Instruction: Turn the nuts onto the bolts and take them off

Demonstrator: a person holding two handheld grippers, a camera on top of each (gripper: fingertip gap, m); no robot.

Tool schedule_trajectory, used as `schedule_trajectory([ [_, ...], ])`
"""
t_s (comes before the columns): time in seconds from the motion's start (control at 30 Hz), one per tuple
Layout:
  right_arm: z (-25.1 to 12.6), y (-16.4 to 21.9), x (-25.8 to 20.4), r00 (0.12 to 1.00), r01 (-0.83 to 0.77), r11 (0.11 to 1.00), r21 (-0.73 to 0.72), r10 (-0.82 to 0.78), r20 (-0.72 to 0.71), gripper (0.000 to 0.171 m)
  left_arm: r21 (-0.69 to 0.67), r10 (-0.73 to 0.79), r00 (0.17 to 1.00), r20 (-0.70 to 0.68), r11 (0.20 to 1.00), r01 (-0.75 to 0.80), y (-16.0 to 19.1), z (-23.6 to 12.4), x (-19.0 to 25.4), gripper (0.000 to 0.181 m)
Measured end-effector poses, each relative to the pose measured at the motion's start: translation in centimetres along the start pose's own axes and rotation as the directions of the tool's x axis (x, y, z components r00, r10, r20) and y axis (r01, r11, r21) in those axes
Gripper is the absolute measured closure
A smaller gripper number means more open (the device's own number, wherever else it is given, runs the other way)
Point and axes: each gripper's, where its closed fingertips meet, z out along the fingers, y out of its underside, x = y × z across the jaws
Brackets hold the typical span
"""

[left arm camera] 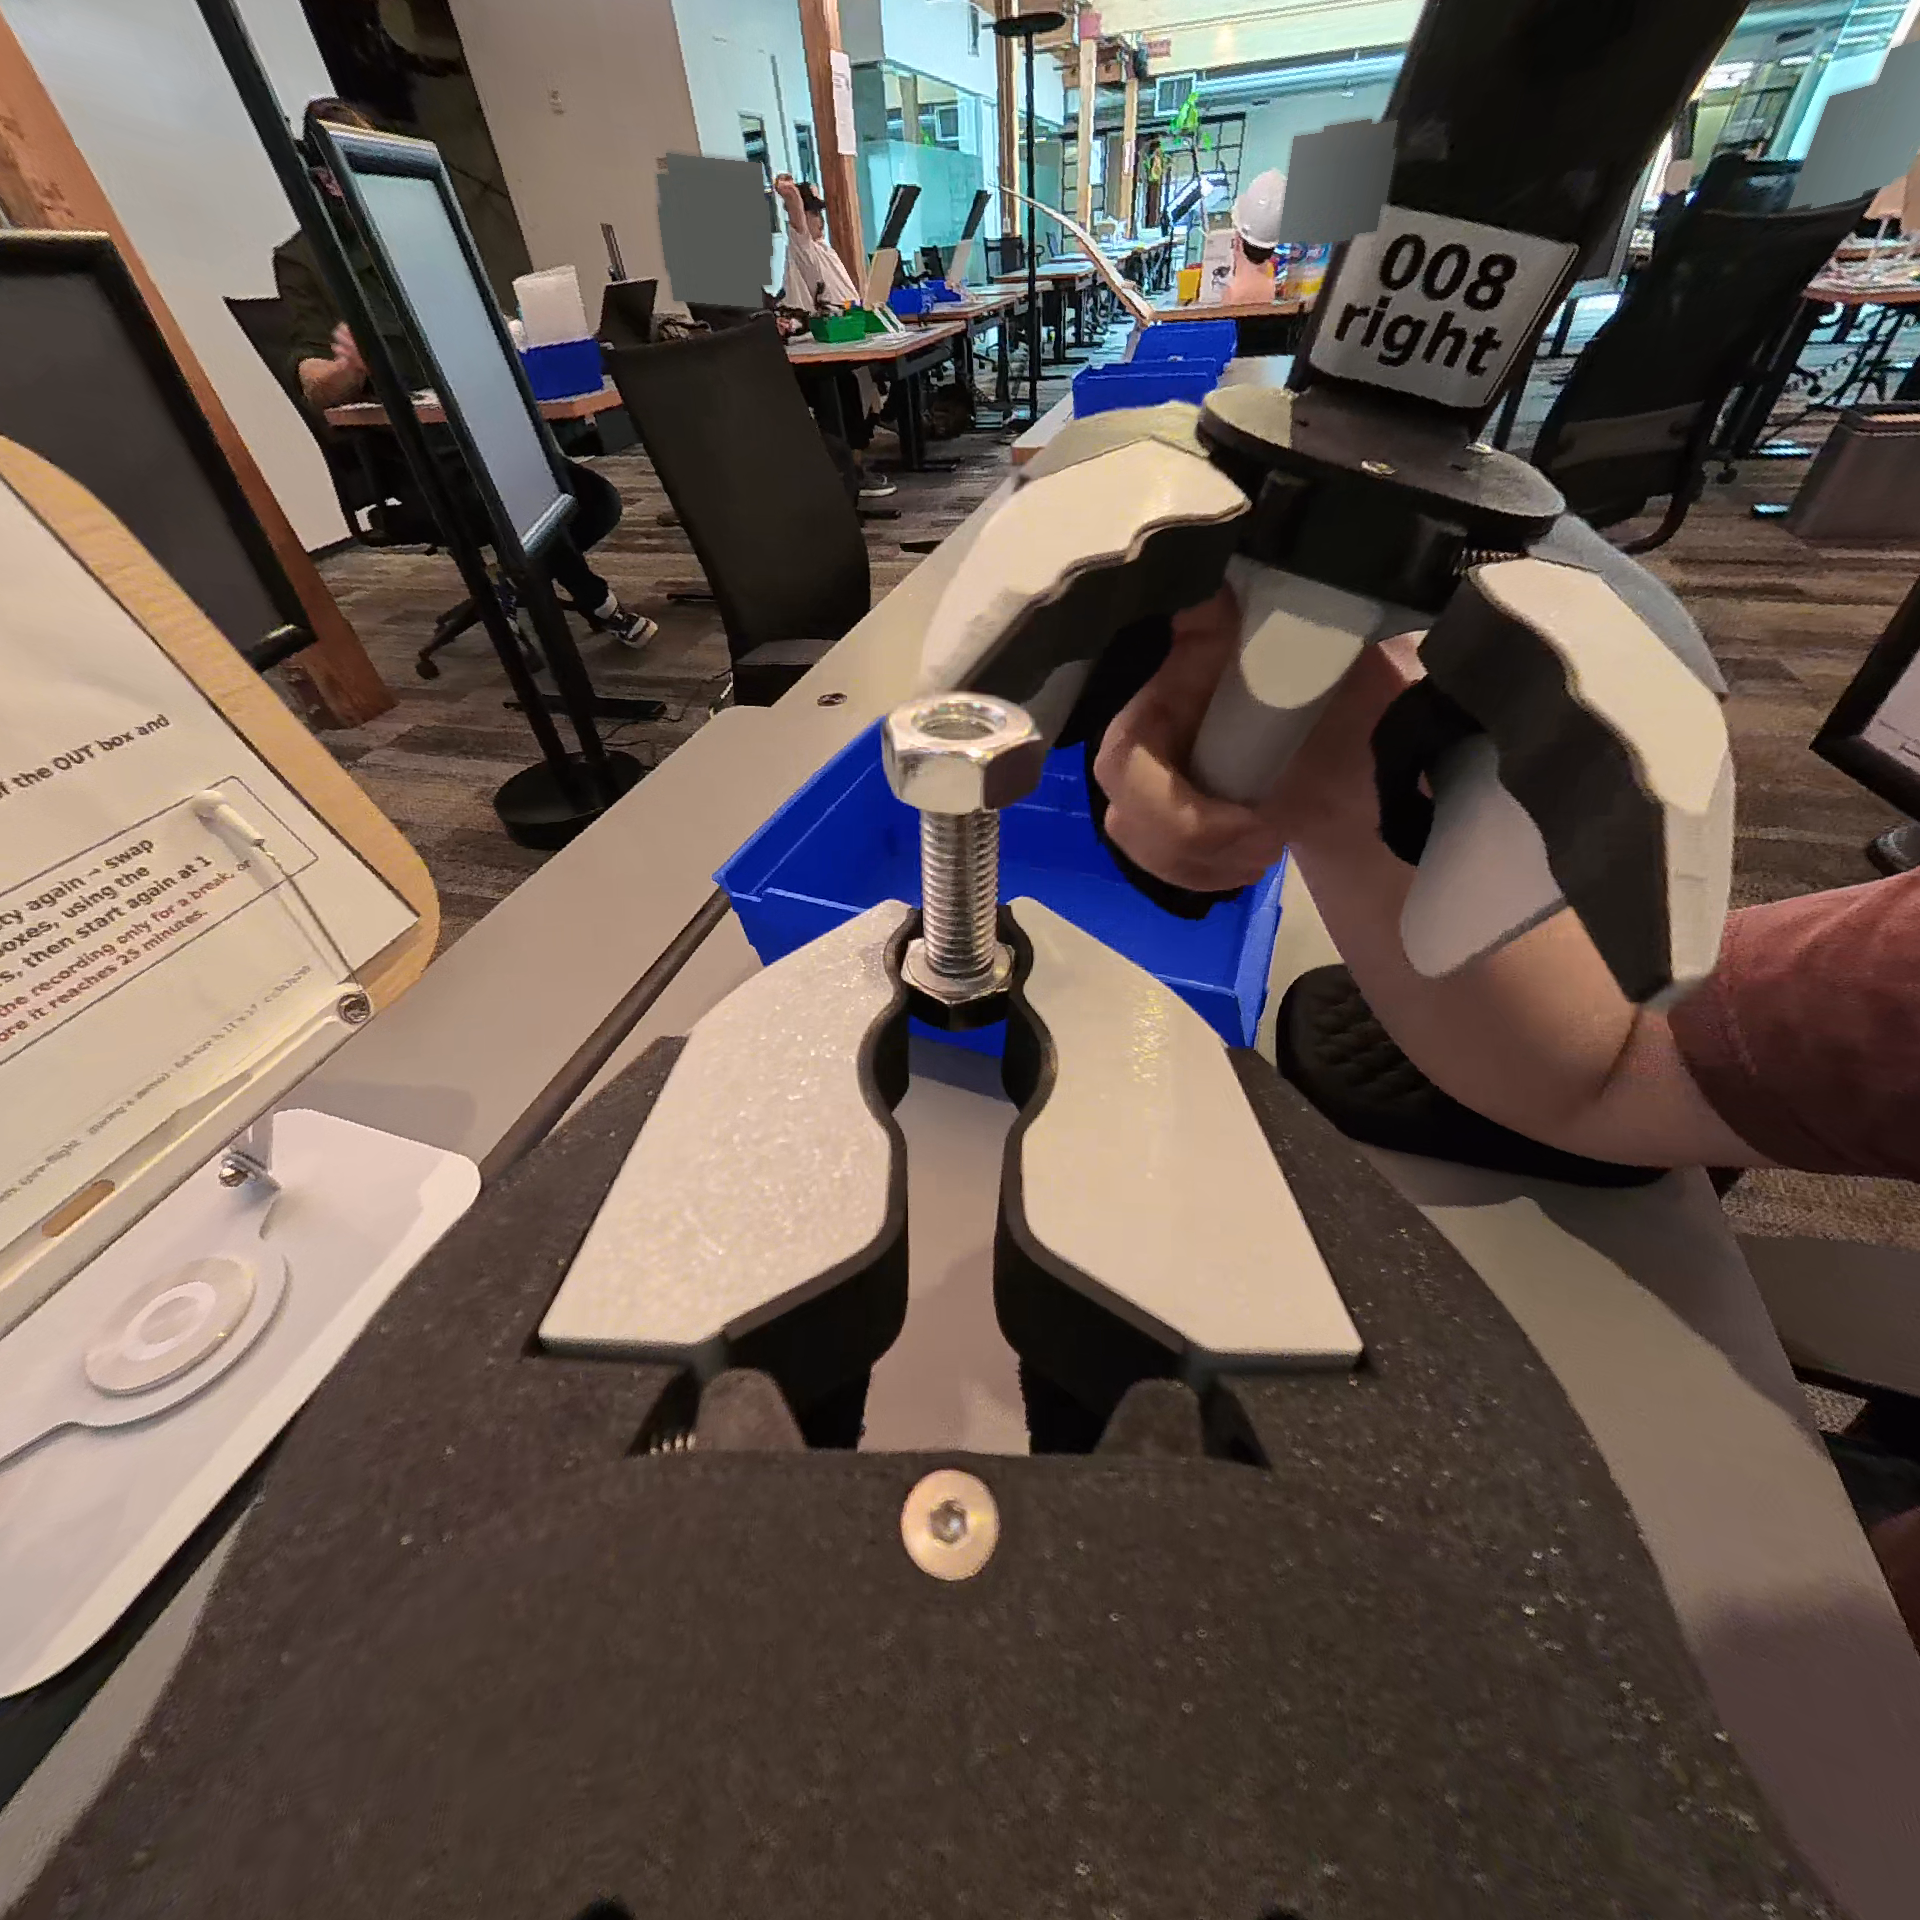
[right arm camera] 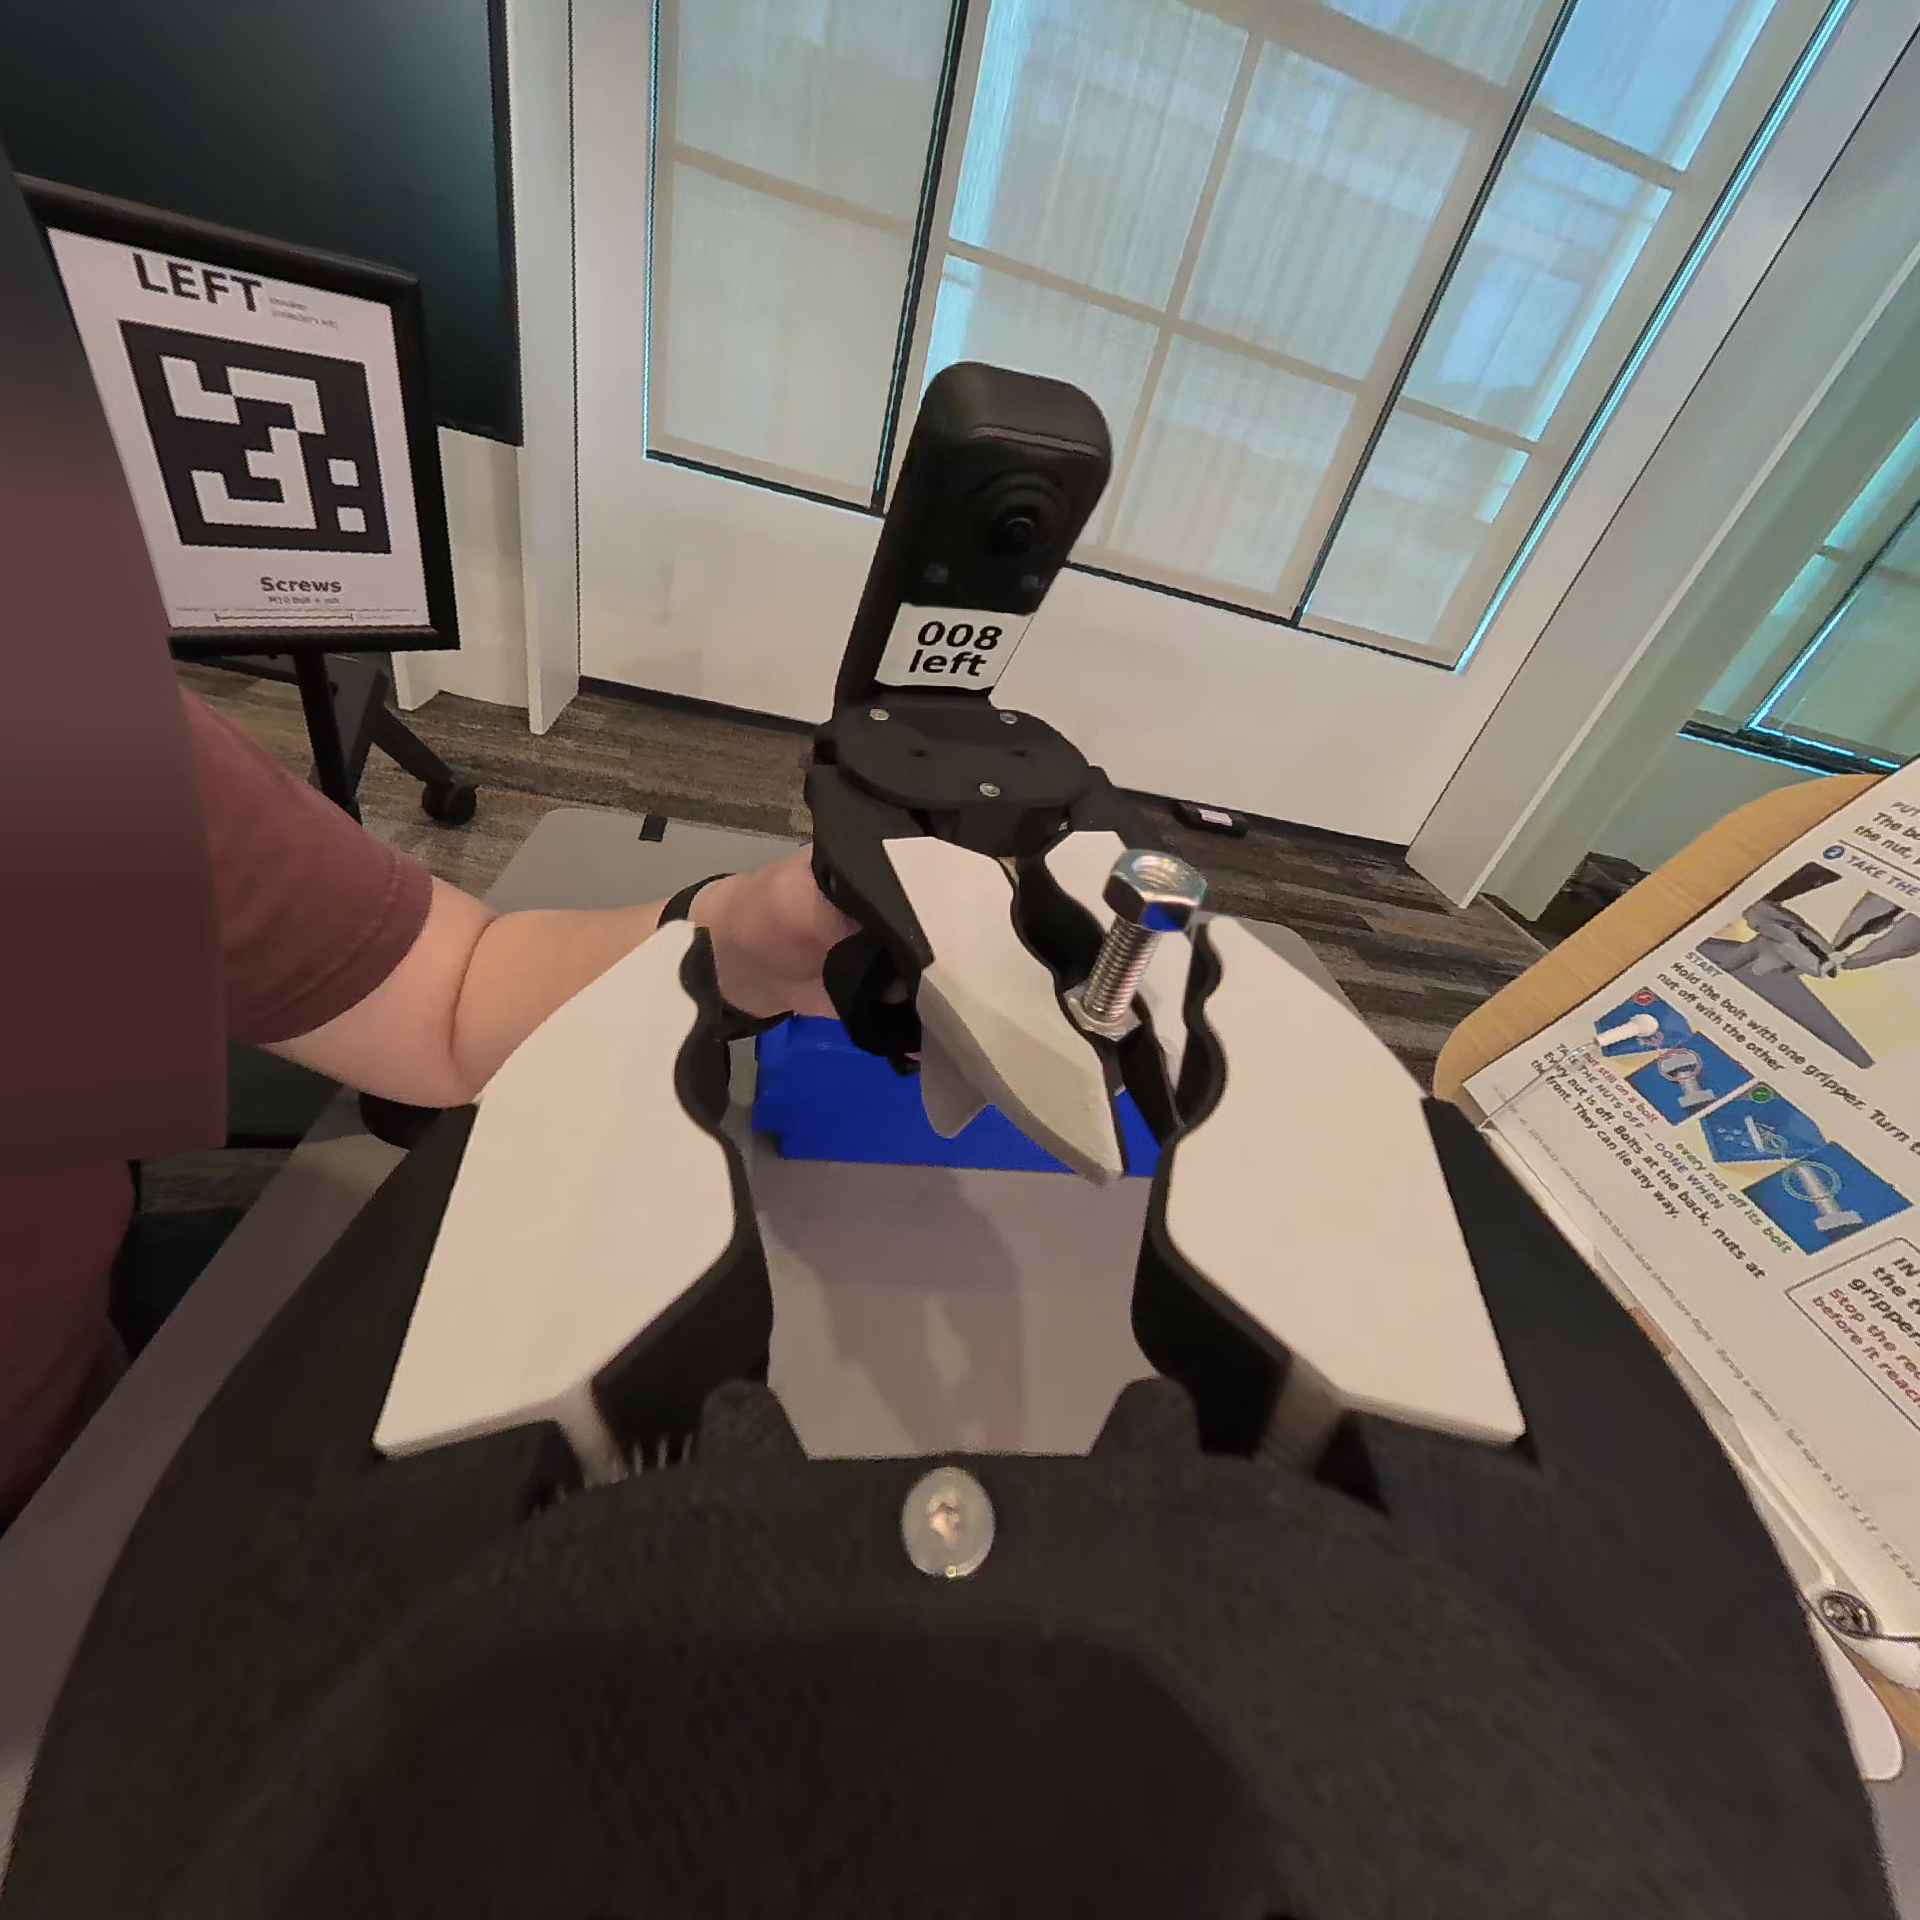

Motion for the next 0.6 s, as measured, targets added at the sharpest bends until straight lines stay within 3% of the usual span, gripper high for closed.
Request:
schedule_trajectory([
  [0.27,1.7,0.2,-0.6,0.998,-0.042,0.997,0.069,0.039,0.051,0.084,-0.017,-0.002,0.993,-0.114,1.000,0.000,0.3,1.1,2.7,0.169],
  [0.6,-0.3,-0.6,-0.1,0.998,-0.029,0.997,0.072,0.025,0.053,0.095,0.016,-0.030,0.997,-0.070,0.999,0.031,-0.4,-0.2,1.0,0.169],
])
